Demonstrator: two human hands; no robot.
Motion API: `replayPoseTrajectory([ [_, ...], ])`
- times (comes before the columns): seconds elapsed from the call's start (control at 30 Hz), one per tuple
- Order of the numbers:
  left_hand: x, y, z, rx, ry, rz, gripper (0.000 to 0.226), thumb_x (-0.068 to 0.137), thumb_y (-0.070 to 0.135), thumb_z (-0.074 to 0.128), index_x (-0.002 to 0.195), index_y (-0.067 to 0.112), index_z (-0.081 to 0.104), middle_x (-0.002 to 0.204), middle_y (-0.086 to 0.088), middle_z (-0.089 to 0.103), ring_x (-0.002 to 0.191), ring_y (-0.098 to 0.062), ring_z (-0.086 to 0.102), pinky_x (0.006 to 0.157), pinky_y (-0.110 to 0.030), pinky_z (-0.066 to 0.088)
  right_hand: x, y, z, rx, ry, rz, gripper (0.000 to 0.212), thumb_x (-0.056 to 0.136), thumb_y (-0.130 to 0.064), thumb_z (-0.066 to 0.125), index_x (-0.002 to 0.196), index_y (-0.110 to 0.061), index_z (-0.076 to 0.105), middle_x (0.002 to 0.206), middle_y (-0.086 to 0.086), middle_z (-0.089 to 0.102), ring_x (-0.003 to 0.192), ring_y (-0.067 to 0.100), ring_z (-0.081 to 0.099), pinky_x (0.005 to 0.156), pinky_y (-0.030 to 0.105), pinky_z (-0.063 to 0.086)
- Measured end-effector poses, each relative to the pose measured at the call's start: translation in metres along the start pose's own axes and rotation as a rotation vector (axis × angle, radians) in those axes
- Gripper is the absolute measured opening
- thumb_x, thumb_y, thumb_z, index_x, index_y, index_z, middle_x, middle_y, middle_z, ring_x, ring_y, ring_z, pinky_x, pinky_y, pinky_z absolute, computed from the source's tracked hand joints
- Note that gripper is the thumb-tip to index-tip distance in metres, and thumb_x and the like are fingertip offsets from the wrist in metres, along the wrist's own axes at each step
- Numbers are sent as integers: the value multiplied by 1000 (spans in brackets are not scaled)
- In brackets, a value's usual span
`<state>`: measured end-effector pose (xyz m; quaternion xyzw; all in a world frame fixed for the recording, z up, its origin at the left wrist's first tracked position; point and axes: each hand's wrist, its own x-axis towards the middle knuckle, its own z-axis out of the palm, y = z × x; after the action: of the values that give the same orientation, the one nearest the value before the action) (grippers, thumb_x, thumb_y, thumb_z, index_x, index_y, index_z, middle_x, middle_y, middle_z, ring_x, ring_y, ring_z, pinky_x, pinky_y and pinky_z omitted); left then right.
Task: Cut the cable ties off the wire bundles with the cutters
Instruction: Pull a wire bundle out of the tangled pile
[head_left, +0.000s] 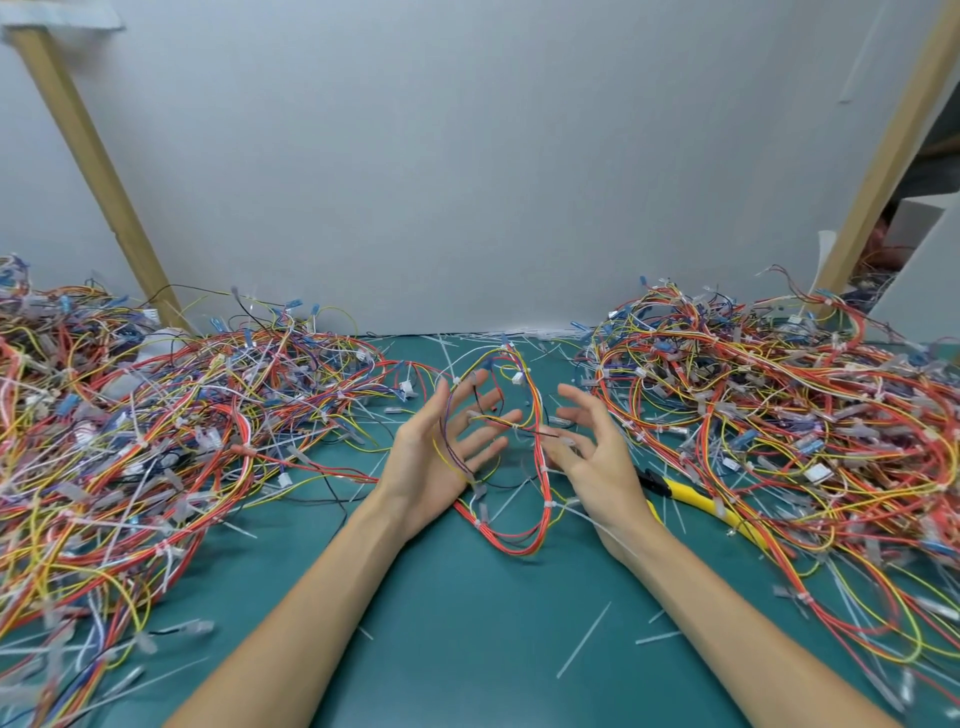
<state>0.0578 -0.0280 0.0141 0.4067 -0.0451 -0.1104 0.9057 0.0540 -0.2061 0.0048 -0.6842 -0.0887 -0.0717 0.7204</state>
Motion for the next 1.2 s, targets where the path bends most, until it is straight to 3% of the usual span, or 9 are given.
replayPoseTrajectory([
  [0.1,2,3,5,7,21,63,50,86,22,59,135,17,54,138,-9,58,115,-29,64,93,-30,53,2,0,2,26,7,46,40,91,-10,66,125,-27,53,128,8,52,99,11,65,70,19,54],
  [0.23,3,13,20,-12,88,160,47,84,2,61,130,9,56,132,-15,61,103,-30,69,81,-27,58,3,-10,6,311,-27,291,35,94,-31,61,126,-17,57,120,6,59,83,13,67,77,32,57],
  [0.33,0,29,37,-36,112,212,33,92,-8,51,121,5,56,124,-19,61,95,-30,72,81,-29,59,4,-27,0,570,-248,586,62,74,-60,66,115,-13,68,116,16,65,101,35,66,86,51,54],
  [0.43,-7,49,58,4,96,283,23,92,-13,48,104,6,56,120,-23,59,92,-33,72,86,-34,58,0,-43,-8,640,-625,613,79,70,-57,77,138,-27,51,143,23,48,125,55,47,100,75,31],
  [0.53,-16,65,73,23,103,329,21,91,-15,47,93,6,52,117,-28,55,92,-35,72,88,-38,56,-4,-59,-8,610,-954,560,60,91,-43,62,145,-42,36,150,24,38,127,62,38,104,67,34],
  [0.7,-23,91,77,-75,46,312,23,91,-14,49,83,7,51,99,-23,59,99,-39,69,82,-40,60,3,-80,-16,615,-1184,586,53,100,-49,37,150,-48,22,148,24,41,109,58,56,74,45,55],
  [0.87,-9,77,60,-158,78,273,22,92,-10,47,82,9,52,114,-22,53,105,-36,68,89,-41,56,1,-58,-13,516,-1087,557,51,96,-53,36,146,-54,24,146,22,45,100,51,64,64,38,57],
  [1.07,8,31,8,-314,212,160,24,95,-8,44,82,9,54,101,-20,69,90,-30,72,88,-37,55,-2,-19,-6,430,-720,634,53,94,-45,45,142,-58,27,139,19,53,107,55,60,75,46,58],
  [1.2,10,13,-14,-295,233,132,21,94,-8,45,85,9,54,103,-19,70,89,-27,73,84,-33,58,0,-11,-5,416,-683,626,46,103,-29,38,135,-62,36,144,16,47,110,55,59,81,50,57],
])
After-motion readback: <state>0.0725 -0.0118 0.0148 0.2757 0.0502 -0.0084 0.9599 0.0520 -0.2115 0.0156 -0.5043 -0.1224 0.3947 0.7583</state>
